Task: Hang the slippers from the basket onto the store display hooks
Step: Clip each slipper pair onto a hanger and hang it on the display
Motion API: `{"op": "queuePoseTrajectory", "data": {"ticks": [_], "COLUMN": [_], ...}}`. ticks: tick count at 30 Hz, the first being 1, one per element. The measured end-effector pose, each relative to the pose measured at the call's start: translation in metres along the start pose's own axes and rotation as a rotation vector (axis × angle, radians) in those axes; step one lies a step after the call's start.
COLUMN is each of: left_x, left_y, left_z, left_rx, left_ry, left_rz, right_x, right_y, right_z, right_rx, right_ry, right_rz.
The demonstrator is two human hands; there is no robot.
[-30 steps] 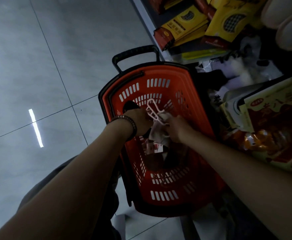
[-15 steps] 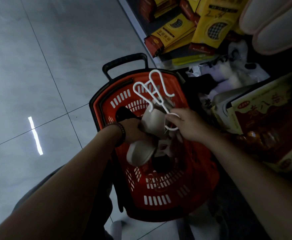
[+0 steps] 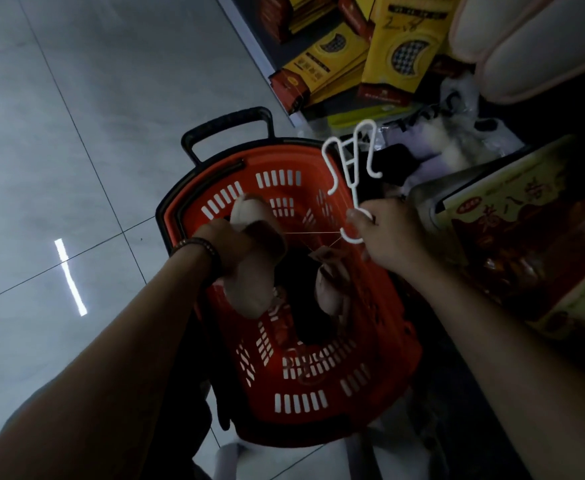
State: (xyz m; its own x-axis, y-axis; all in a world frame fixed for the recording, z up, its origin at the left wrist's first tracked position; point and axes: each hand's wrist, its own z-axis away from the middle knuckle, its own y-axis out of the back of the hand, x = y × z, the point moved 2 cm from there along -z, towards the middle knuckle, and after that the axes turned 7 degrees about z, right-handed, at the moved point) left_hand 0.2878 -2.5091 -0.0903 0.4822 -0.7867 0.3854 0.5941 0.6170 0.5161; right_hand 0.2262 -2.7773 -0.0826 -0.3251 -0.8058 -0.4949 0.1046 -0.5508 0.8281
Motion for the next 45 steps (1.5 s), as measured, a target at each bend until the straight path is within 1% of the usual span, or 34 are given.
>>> {"op": "queuePoseTrajectory", "data": {"ticks": [3,6,7,8,10,11,12,14,16,18,19,21,23,24,26,29,30,32,33,35,37,38,40,43,44,45], "left_x": [0.000,-0.003,-0.003,-0.003,-0.002,-0.001,0.002,0.009,0.015,0.018,0.015,0.009,0.001,0.000,-0.002,-0.005,-0.008,-0.014,-0.014,-0.012,-0.005,-0.002,0.003,0.008,0.009,0.012], "left_y": [0.014,0.023,0.025,0.028,0.033,0.035,0.036,0.038,0.042,0.049,0.050,0.049,0.040,0.033,0.021,0.014,0.013,0.010,0.008,-0.001,-0.014,-0.022,-0.035,-0.050,-0.055,-0.060], "left_z": [-0.001,0.000,0.002,0.003,0.009,0.012,0.017,0.028,0.039,0.043,0.039,0.033,0.025,0.023,0.018,0.012,0.010,0.005,0.003,0.002,0.005,0.006,0.008,0.015,0.017,0.019], "left_rx": [0.084,0.088,0.102,0.132,0.197,0.228,0.257,0.301,0.356,0.407,0.396,0.241,0.038,-0.044,-0.132,-0.165,-0.159,-0.136,-0.127,-0.132,-0.181,-0.207,-0.265,-0.437,-0.484,-0.505], "left_ry": [0.012,0.015,0.008,-0.013,-0.062,-0.084,-0.111,-0.164,-0.198,-0.217,-0.218,-0.169,-0.086,-0.056,-0.033,0.012,0.036,0.069,0.059,0.022,0.008,0.004,0.007,0.014,0.000,-0.017], "left_rz": [-0.062,-0.087,-0.098,-0.097,-0.002,0.063,0.101,0.102,0.125,0.160,0.159,0.175,0.199,0.170,0.099,0.113,0.137,0.205,0.223,0.244,0.293,0.317,0.373,0.485,0.506,0.525], "right_x": [0.001,-0.003,-0.004,-0.004,-0.006,-0.008,-0.011,-0.014,-0.011,-0.002,0.002,0.007,0.007,0.006,0.003,0.000,0.000,-0.002,-0.003,-0.009,-0.015,-0.017,-0.018,-0.013,-0.013,-0.011], "right_y": [0.002,0.008,0.008,0.008,0.005,0.003,0.002,0.004,0.008,0.012,0.016,0.022,0.026,0.028,0.029,0.028,0.029,0.030,0.028,0.021,0.010,0.004,-0.009,-0.021,-0.021,-0.021], "right_z": [-0.001,-0.004,-0.003,-0.003,-0.001,0.001,0.003,0.005,0.007,0.007,0.007,0.005,0.003,0.001,0.001,0.005,0.008,0.014,0.016,0.024,0.029,0.029,0.027,0.024,0.024,0.021], "right_rx": [-0.044,-0.088,-0.092,-0.074,-0.061,-0.114,-0.205,-0.406,-0.572,-0.671,-0.684,-0.647,-0.552,-0.497,-0.414,-0.356,-0.337,-0.313,-0.339,-0.458,-0.532,-0.515,-0.418,-0.282,-0.286,-0.313], "right_ry": [-0.056,-0.133,-0.136,-0.106,0.002,0.035,0.052,0.057,0.030,-0.031,-0.052,-0.059,-0.045,-0.047,-0.073,-0.187,-0.231,-0.260,-0.258,-0.253,-0.222,-0.213,-0.189,-0.081,-0.073,-0.115], "right_rz": [-0.023,-0.243,-0.261,-0.186,0.094,0.187,0.223,0.275,0.331,0.358,0.354,0.296,0.184,0.112,-0.051,-0.294,-0.372,-0.470,-0.508,-0.578,-0.595,-0.583,-0.537,-0.480,-0.503,-0.539]}}
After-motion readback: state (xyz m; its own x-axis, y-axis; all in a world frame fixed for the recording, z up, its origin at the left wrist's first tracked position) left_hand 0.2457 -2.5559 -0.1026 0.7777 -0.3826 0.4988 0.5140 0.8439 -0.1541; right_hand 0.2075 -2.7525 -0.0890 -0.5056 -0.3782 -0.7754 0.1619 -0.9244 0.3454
